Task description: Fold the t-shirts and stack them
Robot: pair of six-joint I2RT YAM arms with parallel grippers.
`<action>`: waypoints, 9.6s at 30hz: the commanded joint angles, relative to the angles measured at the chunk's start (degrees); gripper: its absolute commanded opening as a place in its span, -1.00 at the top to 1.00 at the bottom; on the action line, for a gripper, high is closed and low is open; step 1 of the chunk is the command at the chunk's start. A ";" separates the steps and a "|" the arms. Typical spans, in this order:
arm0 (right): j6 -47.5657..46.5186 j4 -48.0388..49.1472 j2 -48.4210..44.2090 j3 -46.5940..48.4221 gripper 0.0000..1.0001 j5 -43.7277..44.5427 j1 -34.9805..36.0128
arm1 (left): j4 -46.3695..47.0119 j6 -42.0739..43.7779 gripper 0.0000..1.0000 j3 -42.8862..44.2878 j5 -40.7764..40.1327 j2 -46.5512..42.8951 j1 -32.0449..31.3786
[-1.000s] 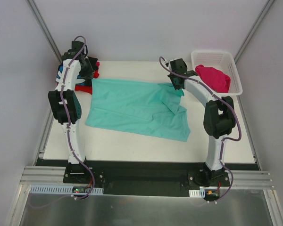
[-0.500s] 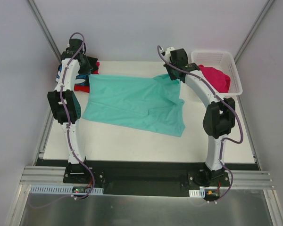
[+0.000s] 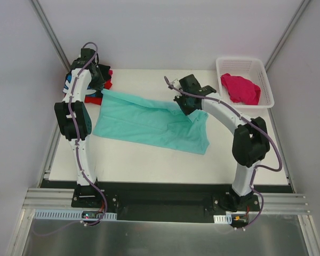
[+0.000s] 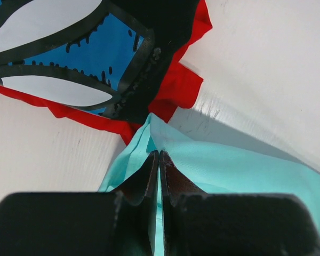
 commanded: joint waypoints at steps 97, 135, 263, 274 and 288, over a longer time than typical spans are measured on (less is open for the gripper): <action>4.55 -19.88 -11.46 -4.52 -0.89 -9.18 9.14 | 1.30 0.36 -0.97 -32.60 -2.21 -23.50 1.33; 42.43 13.43 -15.06 -31.05 -0.97 -33.44 0.00 | 8.24 -8.25 -0.98 -40.25 12.21 -17.00 -8.16; 42.69 26.17 17.63 -2.31 -0.93 -42.49 14.76 | -7.32 -2.54 -0.98 -21.97 -0.80 -14.71 3.35; 43.92 28.64 13.16 -12.57 -0.93 -43.28 15.64 | -7.32 -2.80 -0.98 -23.20 0.08 -16.03 3.35; 36.90 19.07 -2.22 -28.05 -0.93 -38.89 16.87 | -7.40 -2.98 -0.98 -23.37 2.10 -16.38 3.35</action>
